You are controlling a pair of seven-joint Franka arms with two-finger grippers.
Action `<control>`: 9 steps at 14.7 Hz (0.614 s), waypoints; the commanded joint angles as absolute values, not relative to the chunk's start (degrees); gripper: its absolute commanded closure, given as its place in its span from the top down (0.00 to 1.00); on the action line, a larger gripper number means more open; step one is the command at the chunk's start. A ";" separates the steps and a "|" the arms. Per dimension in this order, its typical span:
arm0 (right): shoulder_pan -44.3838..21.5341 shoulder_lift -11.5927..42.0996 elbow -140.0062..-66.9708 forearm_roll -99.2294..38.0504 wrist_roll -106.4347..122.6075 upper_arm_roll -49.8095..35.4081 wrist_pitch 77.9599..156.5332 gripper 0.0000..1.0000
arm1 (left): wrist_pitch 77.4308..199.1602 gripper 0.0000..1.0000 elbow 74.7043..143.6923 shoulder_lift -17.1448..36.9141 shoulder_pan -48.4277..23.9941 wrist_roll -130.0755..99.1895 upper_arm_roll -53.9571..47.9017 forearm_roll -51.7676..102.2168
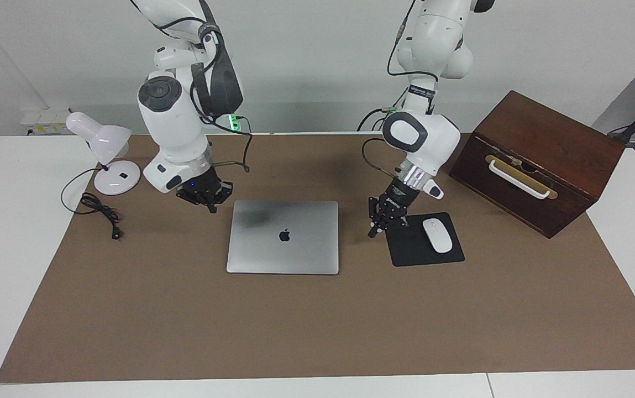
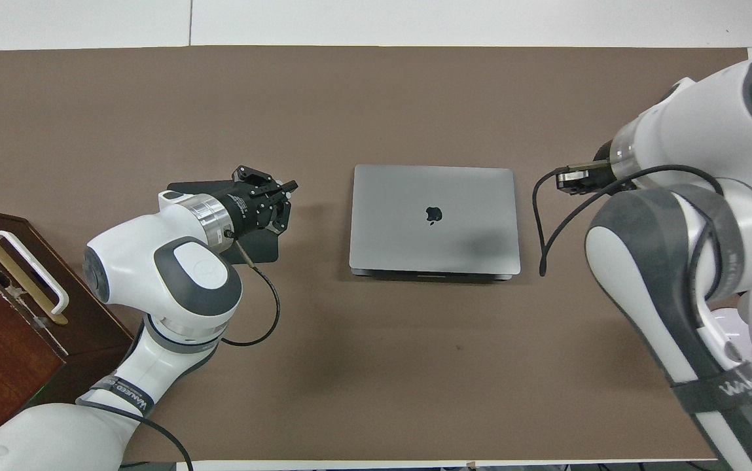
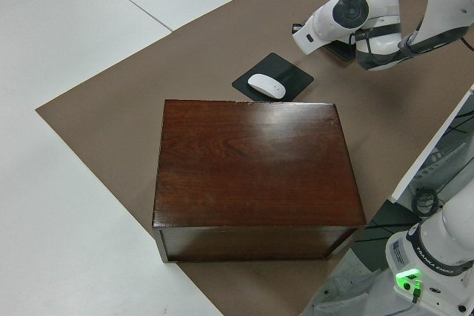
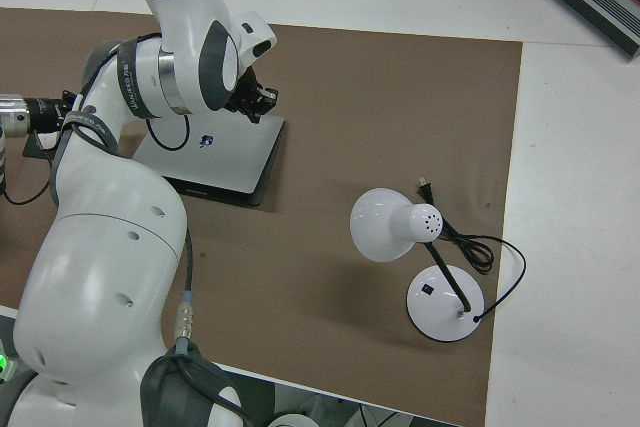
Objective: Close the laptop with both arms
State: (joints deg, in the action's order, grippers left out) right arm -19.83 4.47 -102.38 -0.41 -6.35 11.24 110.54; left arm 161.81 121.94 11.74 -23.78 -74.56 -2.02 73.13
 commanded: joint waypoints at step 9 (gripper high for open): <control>-11.69 1.67 -93.09 2.99 10.81 10.99 99.24 1.00 | 128.54 0.00 105.84 12.75 -9.15 -73.30 -1.93 36.59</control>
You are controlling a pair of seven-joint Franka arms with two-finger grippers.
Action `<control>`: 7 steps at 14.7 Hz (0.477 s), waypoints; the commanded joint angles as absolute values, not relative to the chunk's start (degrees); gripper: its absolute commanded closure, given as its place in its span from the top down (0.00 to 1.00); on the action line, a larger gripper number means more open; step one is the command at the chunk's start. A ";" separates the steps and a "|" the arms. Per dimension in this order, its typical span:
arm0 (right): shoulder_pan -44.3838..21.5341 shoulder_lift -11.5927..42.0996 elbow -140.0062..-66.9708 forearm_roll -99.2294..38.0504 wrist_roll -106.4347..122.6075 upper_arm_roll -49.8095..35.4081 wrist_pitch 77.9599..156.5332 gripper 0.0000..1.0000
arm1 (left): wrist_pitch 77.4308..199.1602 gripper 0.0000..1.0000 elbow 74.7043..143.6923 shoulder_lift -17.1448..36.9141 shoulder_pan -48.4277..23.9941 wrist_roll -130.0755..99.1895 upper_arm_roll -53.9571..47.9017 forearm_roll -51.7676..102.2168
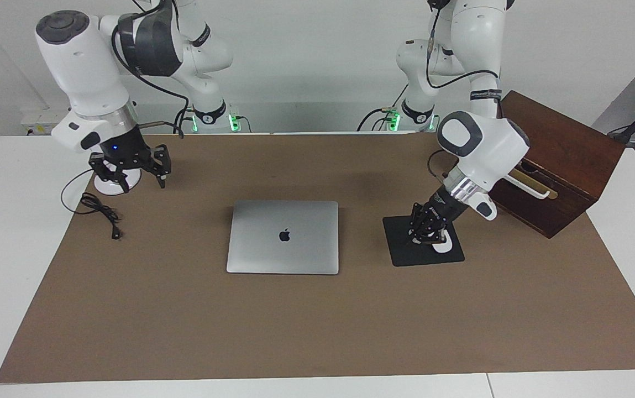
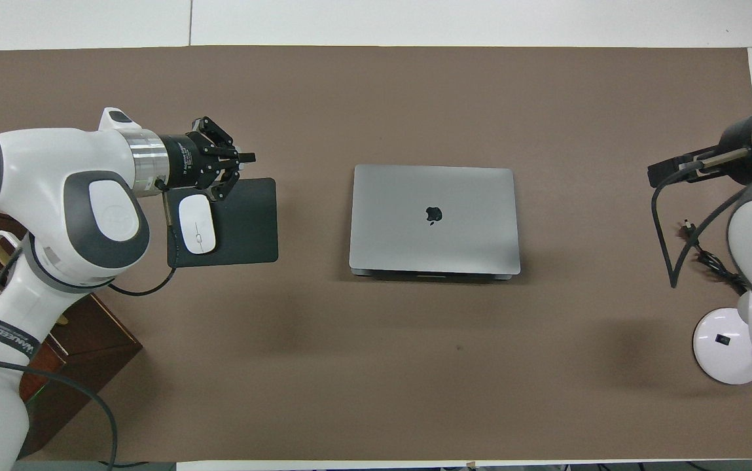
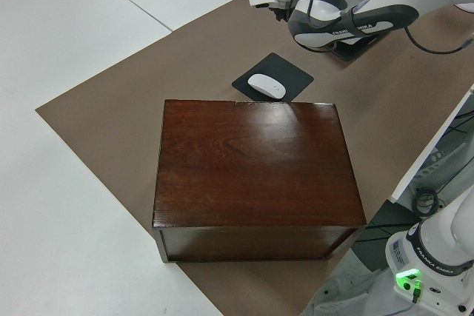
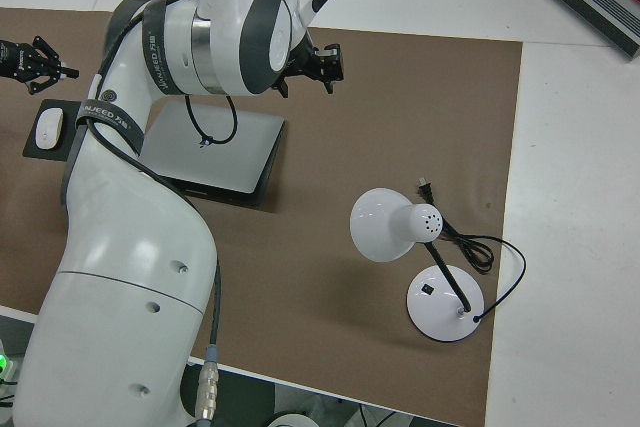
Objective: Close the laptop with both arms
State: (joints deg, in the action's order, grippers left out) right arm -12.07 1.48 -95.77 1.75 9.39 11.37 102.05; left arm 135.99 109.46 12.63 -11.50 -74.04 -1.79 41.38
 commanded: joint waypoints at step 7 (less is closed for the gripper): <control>-4.25 1.23 -91.41 1.85 10.55 4.70 94.40 1.00 | 105.15 0.00 97.30 9.50 -7.82 -68.93 -1.93 21.63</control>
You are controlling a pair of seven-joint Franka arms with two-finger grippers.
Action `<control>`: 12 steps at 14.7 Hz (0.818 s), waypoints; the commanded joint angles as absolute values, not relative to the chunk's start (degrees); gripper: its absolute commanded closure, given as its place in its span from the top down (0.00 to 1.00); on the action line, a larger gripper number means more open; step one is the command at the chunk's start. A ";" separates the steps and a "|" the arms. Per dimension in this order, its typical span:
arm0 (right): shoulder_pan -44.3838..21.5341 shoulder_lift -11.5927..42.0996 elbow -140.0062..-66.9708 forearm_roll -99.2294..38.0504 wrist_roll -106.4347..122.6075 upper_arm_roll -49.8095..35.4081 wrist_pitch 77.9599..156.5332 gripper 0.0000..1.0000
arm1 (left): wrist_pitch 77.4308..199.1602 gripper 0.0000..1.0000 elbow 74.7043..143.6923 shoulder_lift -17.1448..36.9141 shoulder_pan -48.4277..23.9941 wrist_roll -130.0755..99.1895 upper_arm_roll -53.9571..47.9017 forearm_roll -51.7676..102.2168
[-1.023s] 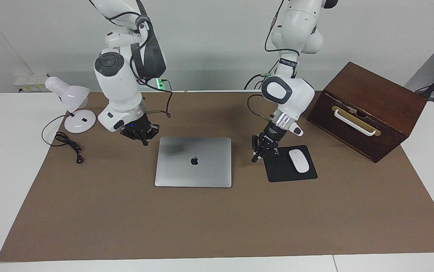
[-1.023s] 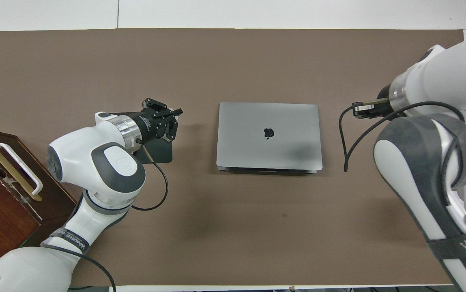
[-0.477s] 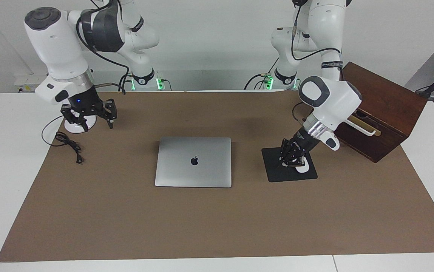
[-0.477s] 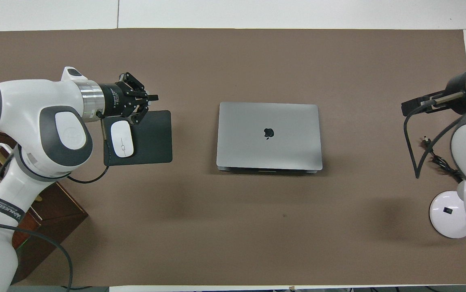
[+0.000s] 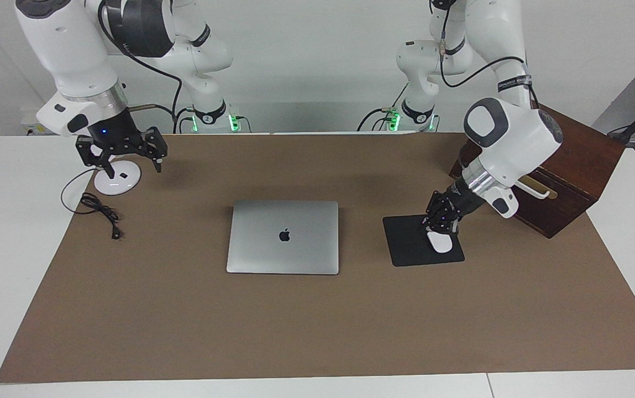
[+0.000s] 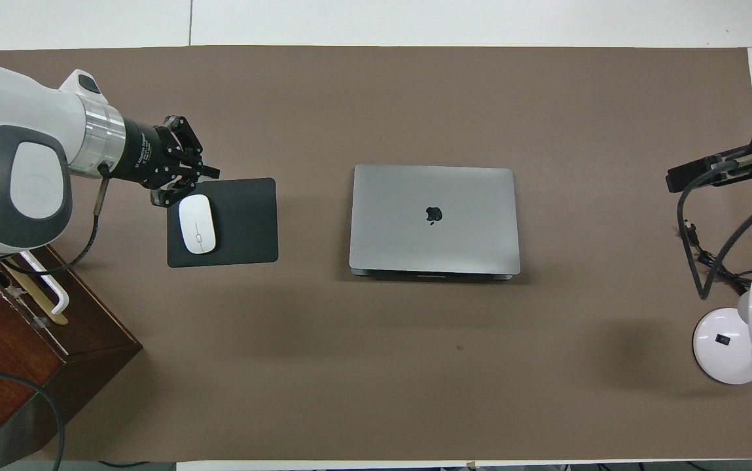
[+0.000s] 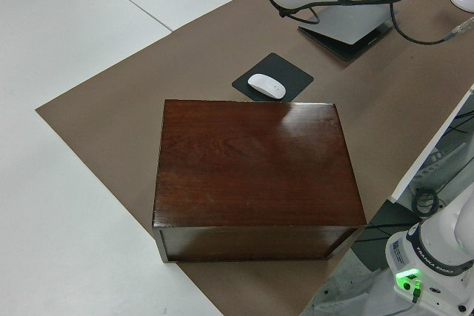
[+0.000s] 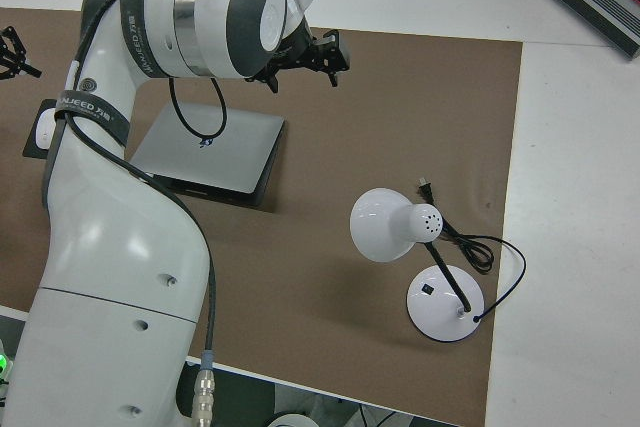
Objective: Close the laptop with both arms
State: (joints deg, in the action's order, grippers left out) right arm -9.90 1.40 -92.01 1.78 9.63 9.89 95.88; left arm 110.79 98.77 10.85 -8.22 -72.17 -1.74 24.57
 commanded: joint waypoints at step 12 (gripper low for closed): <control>3.86 1.76 -83.05 1.23 1.76 -3.78 84.99 1.00 | 84.65 1.00 97.82 -2.19 -4.66 -32.61 -1.32 8.01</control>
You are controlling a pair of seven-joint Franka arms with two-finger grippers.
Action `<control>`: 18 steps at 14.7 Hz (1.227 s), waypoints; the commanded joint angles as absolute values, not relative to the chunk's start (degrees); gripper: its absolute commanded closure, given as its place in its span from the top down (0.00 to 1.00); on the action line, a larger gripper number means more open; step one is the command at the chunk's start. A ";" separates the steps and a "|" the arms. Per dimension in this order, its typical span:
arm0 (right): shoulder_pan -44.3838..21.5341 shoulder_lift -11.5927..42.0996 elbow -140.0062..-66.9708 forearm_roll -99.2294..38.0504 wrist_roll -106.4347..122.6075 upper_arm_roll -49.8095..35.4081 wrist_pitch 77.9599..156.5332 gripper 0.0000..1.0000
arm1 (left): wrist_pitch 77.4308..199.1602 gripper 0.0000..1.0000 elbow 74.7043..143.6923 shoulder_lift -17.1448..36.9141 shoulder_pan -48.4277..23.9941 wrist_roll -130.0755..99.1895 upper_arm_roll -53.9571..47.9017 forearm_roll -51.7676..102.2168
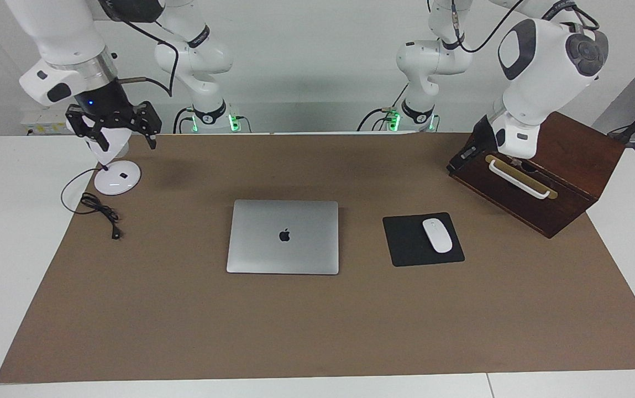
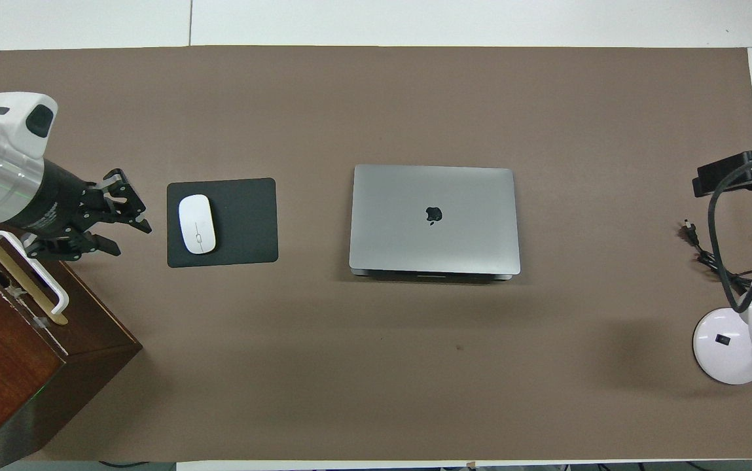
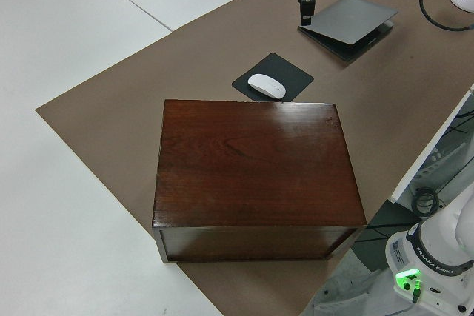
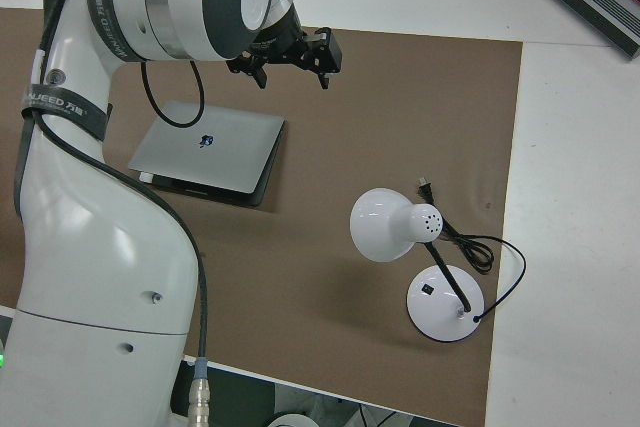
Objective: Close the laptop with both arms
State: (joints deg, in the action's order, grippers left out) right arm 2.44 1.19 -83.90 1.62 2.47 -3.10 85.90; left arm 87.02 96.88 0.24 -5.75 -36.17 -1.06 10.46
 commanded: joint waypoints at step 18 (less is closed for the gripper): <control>5.19 1.49 -84.28 1.32 0.61 -3.96 85.69 1.00 | 87.89 1.00 103.36 -5.46 -2.11 -16.80 1.23 4.04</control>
